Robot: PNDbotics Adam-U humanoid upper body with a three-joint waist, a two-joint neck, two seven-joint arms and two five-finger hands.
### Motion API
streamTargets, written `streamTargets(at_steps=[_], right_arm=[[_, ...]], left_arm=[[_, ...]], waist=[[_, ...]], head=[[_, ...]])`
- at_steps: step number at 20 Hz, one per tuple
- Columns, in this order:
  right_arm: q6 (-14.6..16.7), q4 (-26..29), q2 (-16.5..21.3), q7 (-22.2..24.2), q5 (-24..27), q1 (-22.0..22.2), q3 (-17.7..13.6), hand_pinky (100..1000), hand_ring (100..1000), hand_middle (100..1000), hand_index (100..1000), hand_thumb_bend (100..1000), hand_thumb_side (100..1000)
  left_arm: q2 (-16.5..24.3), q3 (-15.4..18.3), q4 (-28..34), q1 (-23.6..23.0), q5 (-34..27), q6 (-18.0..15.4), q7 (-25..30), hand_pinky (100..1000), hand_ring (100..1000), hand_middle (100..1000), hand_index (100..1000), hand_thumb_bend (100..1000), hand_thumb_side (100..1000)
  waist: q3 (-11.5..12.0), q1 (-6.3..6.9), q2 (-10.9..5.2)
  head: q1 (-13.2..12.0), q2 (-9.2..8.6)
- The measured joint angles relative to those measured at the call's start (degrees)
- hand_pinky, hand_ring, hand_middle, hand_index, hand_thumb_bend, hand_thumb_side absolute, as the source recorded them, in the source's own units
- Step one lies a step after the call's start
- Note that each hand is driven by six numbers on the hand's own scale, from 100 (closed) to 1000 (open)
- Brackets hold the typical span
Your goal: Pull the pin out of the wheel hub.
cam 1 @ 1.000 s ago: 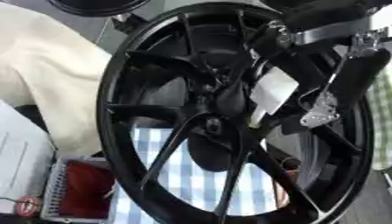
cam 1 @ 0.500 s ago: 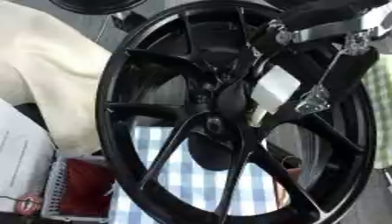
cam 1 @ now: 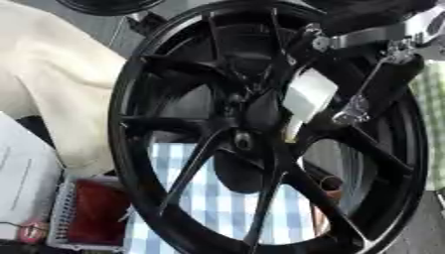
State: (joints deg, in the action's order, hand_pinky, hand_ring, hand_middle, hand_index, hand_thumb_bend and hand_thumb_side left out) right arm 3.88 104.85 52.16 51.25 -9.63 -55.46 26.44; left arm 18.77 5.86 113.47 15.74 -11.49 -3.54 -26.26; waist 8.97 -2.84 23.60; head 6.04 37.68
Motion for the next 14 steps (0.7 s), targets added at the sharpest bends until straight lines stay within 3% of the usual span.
streamTargets(at_steps=[14], right_arm=[[-0.9, -0.5, -0.1, -1.0, 0.0, 0.0, 0.0, 856, 772, 548, 614, 192, 100]], left_arm=[[-0.2, 0.0, 0.0, 0.0, -0.1, 0.1, 0.1, 814, 755, 613, 785, 242, 719]], waist=[[-0.1, -0.04, 0.00]], head=[[-0.3, -0.01]])
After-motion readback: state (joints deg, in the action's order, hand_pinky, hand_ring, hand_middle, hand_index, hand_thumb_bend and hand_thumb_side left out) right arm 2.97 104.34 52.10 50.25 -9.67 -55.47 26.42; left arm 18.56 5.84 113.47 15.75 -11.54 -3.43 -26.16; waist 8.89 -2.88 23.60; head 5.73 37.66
